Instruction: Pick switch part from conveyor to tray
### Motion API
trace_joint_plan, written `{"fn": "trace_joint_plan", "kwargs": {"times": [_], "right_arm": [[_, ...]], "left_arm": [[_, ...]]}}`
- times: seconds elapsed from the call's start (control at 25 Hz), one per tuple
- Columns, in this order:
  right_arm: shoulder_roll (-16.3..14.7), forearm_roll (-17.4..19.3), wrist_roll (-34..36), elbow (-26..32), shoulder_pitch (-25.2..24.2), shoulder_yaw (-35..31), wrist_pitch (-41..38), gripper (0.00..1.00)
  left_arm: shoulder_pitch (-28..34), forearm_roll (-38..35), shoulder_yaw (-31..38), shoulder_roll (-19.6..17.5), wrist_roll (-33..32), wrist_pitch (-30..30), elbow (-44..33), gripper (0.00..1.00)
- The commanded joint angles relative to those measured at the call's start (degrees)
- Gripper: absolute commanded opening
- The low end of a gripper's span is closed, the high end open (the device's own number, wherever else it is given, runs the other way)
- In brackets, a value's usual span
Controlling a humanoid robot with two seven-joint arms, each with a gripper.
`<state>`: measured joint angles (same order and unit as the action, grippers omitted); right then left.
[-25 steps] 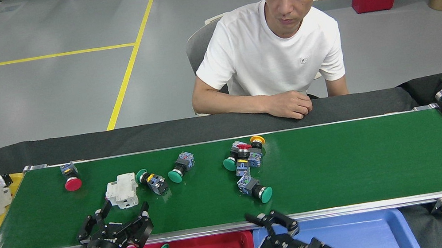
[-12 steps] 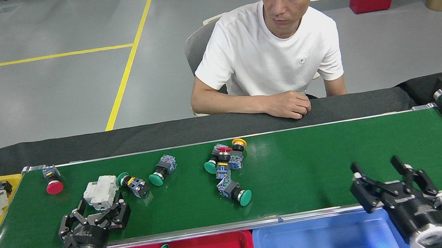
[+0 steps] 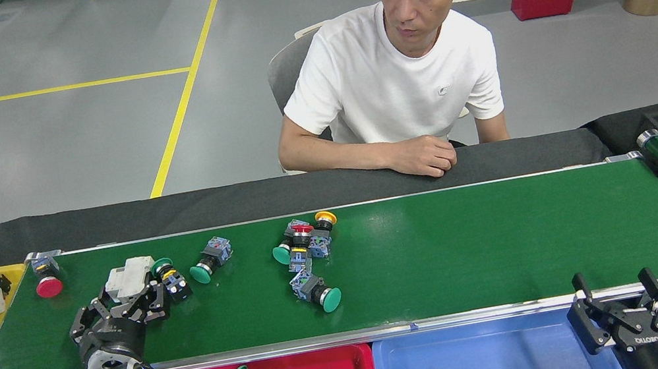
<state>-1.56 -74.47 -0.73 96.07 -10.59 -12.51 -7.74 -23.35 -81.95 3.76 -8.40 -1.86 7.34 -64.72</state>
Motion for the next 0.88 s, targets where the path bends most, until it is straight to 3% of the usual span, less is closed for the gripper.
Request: {"fn": "trace_joint_plan", "kwargs": {"times": [0.0,0.08,0.16,0.28,0.36,0.4,0.44,0.52,0.68,0.84], "right_arm": [[-0.1,-0.1,0.5,0.9,0.1,-0.1,0.1,0.98],[-0.1,-0.1,0.5,0.9,0.1,-0.1,0.1,0.98],[-0.1,-0.1,0.5,0.9,0.1,-0.1,0.1,0.98],[-0.1,-0.2,0.6,0.9,0.2,0.0,0.0,0.98],[-0.1,-0.2,0.6,0.9,0.3,0.2,0.0,0.98],[-0.1,-0.2,0.6,0.9,0.3,0.6,-0.1,0.98],[-0.2,-0.2,0.6,0.9,0.3,1.1,-0.1,0.98],[-0.3,-0.2,0.6,0.9,0.2,1.3,-0.1,0.98],[-0.2,-0.2,0.6,0.9,0.1,1.3,-0.1,0.98],[-0.1,-0.2,0.6,1.0,-0.2,1.3,-0.1,0.98]], "left_arm": [[3.5,1.4,-0.4,0.3,-0.3,7.4,-7.8,0.17],[9.6,1.3,-3.1,2.1,-0.4,15.3,-18.8,0.19],[13.7,0.2,-11.1,4.6,-0.7,21.3,-26.7,0.21],[15.7,-4.7,-22.6,5.8,-0.8,22.8,-29.5,0.33],[15.8,-10.7,-29.2,8.0,-0.8,22.4,-28.2,0.55],[16.1,-13.2,-30.5,9.5,-0.8,22.3,-26.5,0.85],[16.2,-15.2,-30.9,11.0,-0.7,22.3,-24.8,1.0],[16.6,-16.3,-31.0,12.9,-0.7,22.3,-23.3,1.0],[17.1,-14.6,-26.8,11.5,0.1,22.9,-24.4,1.0],[18.0,-12.6,-2.7,8.6,2.8,22.5,-24.8,1.0]]}}
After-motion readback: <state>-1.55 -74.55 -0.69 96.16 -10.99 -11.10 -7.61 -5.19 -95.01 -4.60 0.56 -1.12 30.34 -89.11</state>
